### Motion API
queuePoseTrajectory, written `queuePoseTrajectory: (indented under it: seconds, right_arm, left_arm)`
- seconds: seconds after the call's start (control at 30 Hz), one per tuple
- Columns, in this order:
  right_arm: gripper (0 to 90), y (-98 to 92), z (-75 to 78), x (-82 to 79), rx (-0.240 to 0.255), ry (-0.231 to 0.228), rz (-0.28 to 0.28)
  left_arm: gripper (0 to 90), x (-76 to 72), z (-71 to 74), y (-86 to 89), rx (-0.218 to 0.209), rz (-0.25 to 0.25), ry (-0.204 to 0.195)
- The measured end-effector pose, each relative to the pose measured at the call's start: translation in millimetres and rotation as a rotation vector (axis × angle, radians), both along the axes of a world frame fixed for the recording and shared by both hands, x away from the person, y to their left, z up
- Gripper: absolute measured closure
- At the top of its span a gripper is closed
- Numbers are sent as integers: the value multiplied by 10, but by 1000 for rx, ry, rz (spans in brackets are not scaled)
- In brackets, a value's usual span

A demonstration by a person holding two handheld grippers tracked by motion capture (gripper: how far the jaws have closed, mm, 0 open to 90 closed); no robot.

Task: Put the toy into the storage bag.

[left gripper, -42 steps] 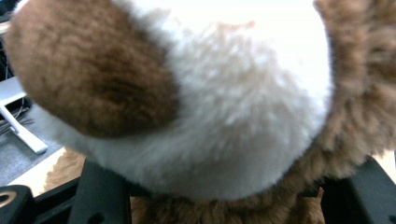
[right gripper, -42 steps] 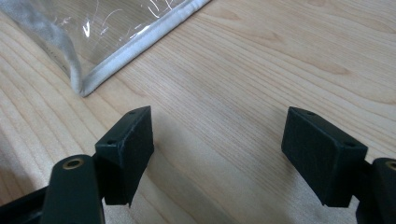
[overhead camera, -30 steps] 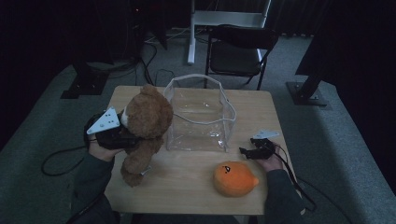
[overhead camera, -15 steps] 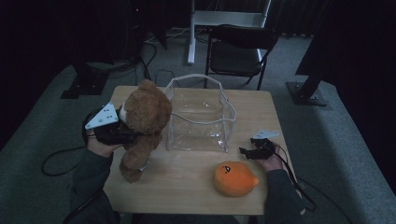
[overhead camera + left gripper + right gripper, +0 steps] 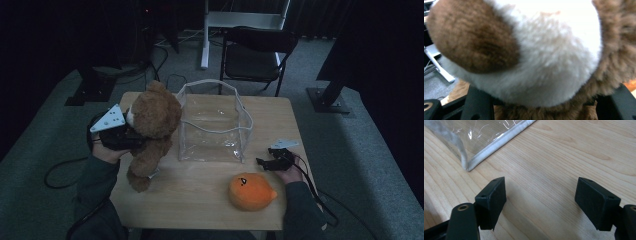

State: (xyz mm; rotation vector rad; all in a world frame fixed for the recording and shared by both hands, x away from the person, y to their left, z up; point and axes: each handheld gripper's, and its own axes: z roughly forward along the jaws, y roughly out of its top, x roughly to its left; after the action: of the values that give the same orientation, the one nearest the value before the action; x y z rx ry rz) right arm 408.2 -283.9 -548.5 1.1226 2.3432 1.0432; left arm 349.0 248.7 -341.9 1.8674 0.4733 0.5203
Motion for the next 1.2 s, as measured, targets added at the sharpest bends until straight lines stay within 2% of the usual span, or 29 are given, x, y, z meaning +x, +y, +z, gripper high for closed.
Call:
queuePoseTrajectory:
  seconds: [1.2]
  right_arm:
    - [242, 1, 0, -1, -1, 0, -1]
  left_arm:
    - [403, 139, 158, 78, -17, 63, -8]
